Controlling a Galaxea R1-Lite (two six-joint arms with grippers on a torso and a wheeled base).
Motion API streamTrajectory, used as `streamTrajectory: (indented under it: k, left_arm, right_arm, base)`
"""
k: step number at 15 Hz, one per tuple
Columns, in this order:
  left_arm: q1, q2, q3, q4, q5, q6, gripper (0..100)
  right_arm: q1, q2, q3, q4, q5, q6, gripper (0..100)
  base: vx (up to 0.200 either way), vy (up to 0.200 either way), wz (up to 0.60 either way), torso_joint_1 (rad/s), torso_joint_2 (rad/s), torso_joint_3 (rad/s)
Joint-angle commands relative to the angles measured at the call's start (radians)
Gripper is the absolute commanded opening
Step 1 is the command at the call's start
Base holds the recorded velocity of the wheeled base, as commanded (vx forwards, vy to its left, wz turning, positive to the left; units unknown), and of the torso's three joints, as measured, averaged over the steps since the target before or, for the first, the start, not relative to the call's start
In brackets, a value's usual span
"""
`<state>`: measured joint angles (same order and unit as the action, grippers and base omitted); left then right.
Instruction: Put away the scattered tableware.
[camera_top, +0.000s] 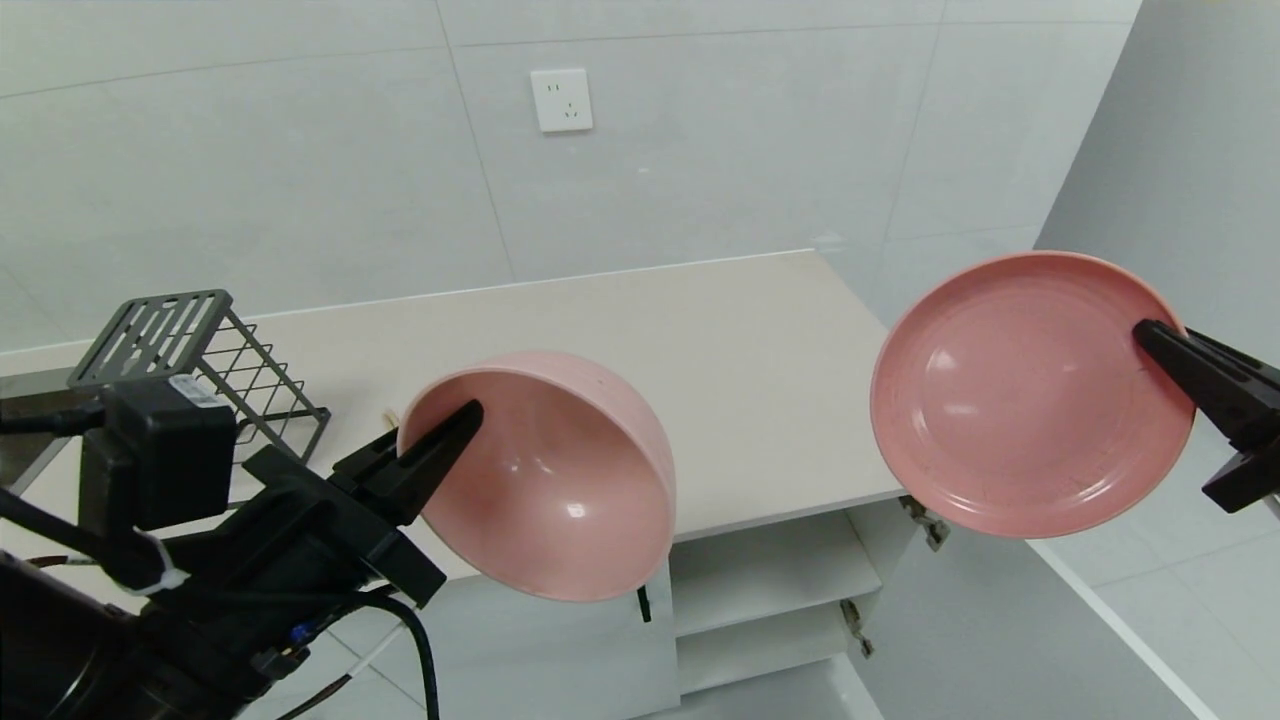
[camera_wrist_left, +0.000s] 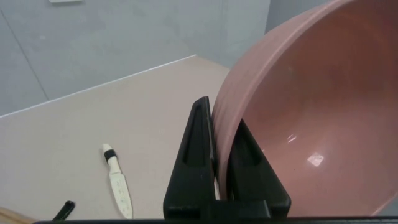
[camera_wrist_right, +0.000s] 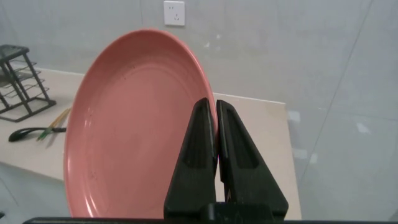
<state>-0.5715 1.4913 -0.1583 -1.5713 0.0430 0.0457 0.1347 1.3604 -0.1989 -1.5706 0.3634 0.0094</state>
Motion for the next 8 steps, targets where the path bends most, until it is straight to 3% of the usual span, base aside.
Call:
streamTrajectory:
  k: [1,8]
  left_arm:
    - [0.001,0.004,0.002,0.0,0.002,-0.001,0]
    - [0.001,0.026,0.013,0.0,0.002,-0.001,0]
  right_arm:
    - [0.002,0.002,0.0,0.0,0.0,0.0,0]
    - [0.0,0.006,-0.002,0.0,0.0,0.0,0]
  base:
    - [0.0,0.0,0.0,0.0,0.0,0.0]
    - [0.0,0.0,0.0,0.0,0.0,0.0]
